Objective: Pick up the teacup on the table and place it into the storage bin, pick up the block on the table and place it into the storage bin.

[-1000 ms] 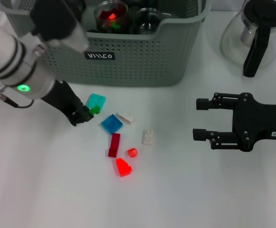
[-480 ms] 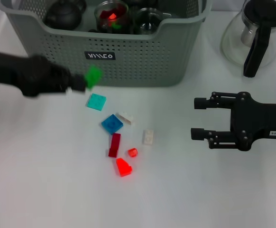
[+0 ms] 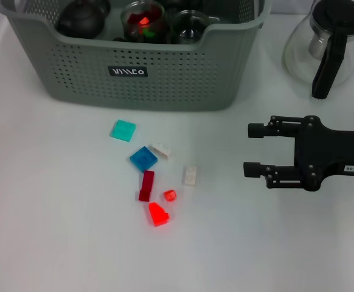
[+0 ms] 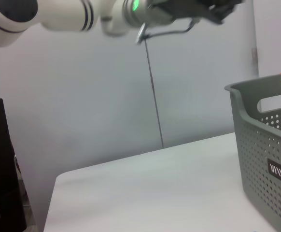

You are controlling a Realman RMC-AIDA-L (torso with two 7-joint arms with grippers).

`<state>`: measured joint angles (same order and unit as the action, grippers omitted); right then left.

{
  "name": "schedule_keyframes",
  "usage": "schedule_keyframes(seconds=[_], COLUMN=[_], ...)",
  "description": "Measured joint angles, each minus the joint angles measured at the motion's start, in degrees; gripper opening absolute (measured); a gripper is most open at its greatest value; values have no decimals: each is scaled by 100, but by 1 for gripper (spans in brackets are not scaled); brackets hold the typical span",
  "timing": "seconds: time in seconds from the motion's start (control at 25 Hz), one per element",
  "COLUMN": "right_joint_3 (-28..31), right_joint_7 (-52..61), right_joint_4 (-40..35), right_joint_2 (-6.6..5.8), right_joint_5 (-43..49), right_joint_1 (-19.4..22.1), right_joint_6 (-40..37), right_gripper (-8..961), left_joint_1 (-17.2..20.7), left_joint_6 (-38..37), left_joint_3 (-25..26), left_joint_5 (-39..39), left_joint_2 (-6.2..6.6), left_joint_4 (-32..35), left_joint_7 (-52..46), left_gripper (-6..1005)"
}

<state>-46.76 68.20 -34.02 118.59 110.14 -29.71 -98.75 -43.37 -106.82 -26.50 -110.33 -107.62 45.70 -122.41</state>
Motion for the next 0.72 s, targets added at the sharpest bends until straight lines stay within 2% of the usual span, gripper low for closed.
schedule_keyframes(seconds=[0.12,0.24,0.36,0.48,0.64,0.68,0.72], right_joint_3=[0,0,0,0,0,0,0], right_joint_7=[0,0,42,114,130,130,130], right_joint_4=[0,0,0,0,0,0,0], right_joint_2=[3,7,15,15,15,15,15], right_joint_5=[5,12,17,29,32,32,31], right_joint_1=[-2,-2,-5,-25,-36,-36,-41], right_joint_6=[-1,0,3,7,7,7,7], right_gripper=[760,760,760,760,760,760,760], left_joint_1=[-332,-763,-1183,-1501,-1803,-1862,-1886], left_joint_6=[665,1214,1652,2177,2909,3149,3303], left_joint_3=[-702,-1458,-2038,-2455,-2722,-2784,-2823], left_joint_5=[-350,-889,-1715,-2646,-3849,-4207,-4424], left_joint_2=[150,345,339,143,-324,-481,-573], left_joint_4=[407,461,470,487,469,462,462], left_joint_7=[-816,-1406,-1760,-1990,-2058,-2069,-2081], left_gripper=[120,121,122,122,124,124,124])
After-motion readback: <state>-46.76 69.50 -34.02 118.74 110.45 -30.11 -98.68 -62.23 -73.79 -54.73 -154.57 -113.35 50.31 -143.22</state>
